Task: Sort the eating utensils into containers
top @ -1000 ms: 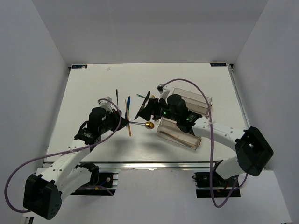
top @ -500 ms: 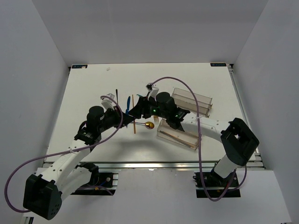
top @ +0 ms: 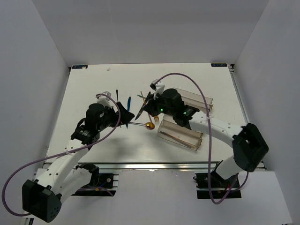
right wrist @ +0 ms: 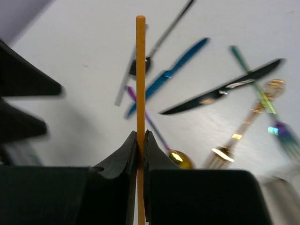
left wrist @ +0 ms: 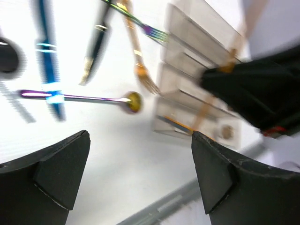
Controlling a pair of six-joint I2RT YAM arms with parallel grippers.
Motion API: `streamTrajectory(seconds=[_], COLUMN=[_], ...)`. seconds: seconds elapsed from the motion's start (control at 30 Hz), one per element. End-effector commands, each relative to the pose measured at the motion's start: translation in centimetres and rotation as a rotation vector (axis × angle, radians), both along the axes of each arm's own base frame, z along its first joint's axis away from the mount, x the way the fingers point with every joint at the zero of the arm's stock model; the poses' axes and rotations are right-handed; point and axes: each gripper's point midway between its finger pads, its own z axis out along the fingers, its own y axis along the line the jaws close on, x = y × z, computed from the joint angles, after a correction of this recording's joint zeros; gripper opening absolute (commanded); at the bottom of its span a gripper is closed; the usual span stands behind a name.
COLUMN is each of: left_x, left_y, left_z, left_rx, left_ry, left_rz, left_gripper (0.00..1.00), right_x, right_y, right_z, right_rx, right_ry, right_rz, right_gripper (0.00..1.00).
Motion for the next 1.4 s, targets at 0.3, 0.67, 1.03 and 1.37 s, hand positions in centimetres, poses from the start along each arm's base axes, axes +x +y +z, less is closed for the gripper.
streamTrajectory(seconds=[0.3, 0.67, 1.03, 1.37], left_x=[1.8, 2.3, 3.6, 7.8], left_y=[10.2, 10.6, 10.0, 9.2], left_z=[-0.3, -1.0, -1.1, -4.2], left_rx=[0.413, 0.421, 0.446, 0.552], left_ry=[0.069, 0.082, 0.111, 0.255], left_rz=[0.448, 0.493, 0.475, 0.516], left_gripper=[0.98, 0.98, 0.98, 0.97], right_x=[-1.9, -4.6, -4.0, -2.4], right_y=[-17.2, -20.3, -18.2, -16.5], right_z=[-7.7, -9.0, -3.5, 7.2], right_rx=[-0.866, -0.917, -0.742, -0.153], right_ry=[-0.263, -0.225, -0.334, -0.368], right_rz=[0.155, 0.185, 0.123, -0.296], right_gripper=[0.00, 0.21, 0.44, 0.89])
